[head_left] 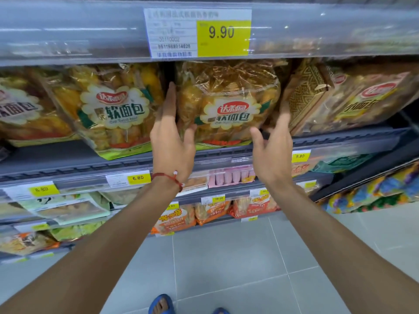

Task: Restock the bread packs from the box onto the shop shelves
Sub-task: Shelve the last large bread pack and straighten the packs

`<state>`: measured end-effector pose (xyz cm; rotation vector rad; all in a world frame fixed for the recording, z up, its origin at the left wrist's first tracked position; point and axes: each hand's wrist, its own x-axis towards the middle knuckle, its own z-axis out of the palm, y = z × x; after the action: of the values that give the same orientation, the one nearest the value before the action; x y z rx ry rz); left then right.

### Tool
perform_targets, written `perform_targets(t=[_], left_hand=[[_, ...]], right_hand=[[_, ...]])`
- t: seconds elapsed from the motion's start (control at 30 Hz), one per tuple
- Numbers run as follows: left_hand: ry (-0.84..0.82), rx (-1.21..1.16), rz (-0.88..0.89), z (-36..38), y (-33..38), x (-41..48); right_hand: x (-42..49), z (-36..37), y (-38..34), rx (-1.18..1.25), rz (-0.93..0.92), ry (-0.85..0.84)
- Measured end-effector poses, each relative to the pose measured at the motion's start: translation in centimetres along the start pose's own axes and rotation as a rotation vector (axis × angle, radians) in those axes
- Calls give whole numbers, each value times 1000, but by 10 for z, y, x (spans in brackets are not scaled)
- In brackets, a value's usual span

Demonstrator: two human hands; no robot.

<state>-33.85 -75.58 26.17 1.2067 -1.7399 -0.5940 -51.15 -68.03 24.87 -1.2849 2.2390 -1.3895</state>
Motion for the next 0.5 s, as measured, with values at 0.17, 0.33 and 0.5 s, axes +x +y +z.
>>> perform_targets(t=[0.17,0.33,0.5], left_hand=[[14,62,36,-24,2,-22],[175,26,15,-69,-13,-23],[379,130,-142,-120,-30,9]], right_hand=[[-69,6,-8,-20,-2,4],[-89,38,-40,41,-180,-162],[-66,68,-99,130,-220,-166]])
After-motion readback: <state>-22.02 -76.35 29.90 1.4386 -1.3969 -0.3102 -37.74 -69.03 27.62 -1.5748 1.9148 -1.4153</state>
